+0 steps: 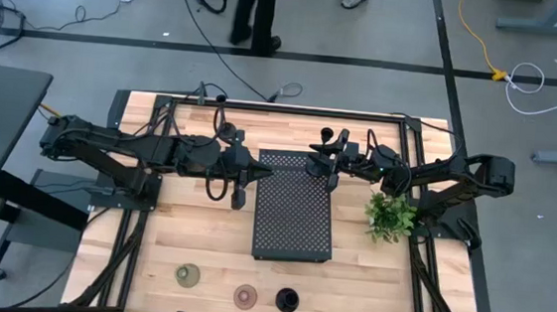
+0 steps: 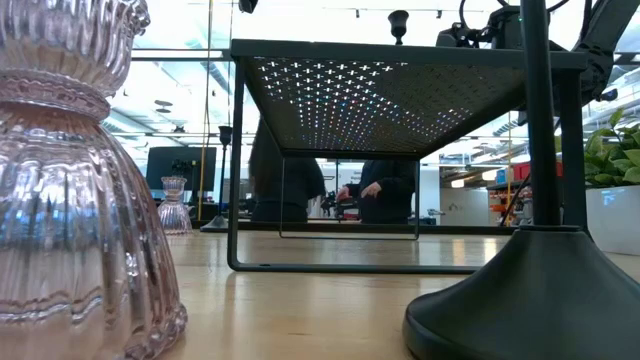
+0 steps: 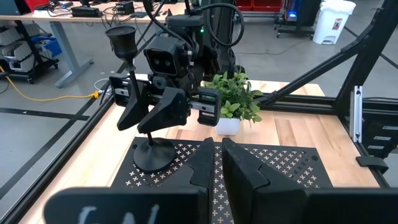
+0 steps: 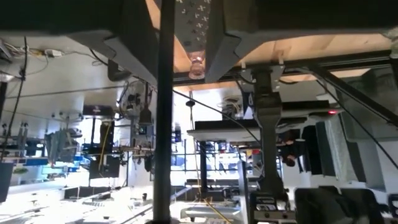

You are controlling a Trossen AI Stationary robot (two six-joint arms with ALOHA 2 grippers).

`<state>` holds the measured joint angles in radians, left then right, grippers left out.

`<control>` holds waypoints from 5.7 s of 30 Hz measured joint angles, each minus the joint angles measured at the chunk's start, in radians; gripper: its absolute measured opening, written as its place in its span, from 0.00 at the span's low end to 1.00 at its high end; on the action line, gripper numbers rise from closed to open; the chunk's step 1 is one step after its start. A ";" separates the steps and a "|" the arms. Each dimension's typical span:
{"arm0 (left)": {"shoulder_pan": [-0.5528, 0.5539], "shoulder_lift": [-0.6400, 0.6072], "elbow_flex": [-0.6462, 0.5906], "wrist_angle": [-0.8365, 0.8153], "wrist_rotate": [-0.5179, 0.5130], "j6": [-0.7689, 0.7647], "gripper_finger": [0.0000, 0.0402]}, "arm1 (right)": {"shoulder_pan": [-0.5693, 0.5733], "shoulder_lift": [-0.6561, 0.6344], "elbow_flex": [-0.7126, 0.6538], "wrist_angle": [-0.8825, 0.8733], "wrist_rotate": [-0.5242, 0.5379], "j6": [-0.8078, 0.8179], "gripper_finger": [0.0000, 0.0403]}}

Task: Pick & Place candle stick holders
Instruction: Put the middle left black candle holder on the shelf, then align the top black candle holder with the other black candle holder on the shelf

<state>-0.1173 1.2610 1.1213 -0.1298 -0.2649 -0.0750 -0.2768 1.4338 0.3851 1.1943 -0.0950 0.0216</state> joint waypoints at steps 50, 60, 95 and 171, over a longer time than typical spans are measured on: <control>0.149 0.000 0.000 -0.597 -0.535 -0.279 0.09 | 0.000 -0.443 0.000 -0.506 -0.052 -0.042 0.64; 0.196 -0.054 -0.165 -0.727 -0.684 -0.509 0.09 | 0.000 -0.462 0.000 -0.530 -0.052 -0.044 0.64; 0.525 -0.318 -0.851 0.527 -0.422 -0.070 0.25 | 0.019 -0.468 0.001 -0.533 -0.018 -0.057 0.64; 0.654 0.200 -0.742 1.028 -0.226 0.015 0.02 | 0.019 -0.467 0.001 -0.522 -0.026 -0.029 0.64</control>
<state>0.5370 1.4609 0.3798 0.8985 -0.4907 -0.0597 -0.2577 0.9665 0.3859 0.6727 -0.1207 -0.0074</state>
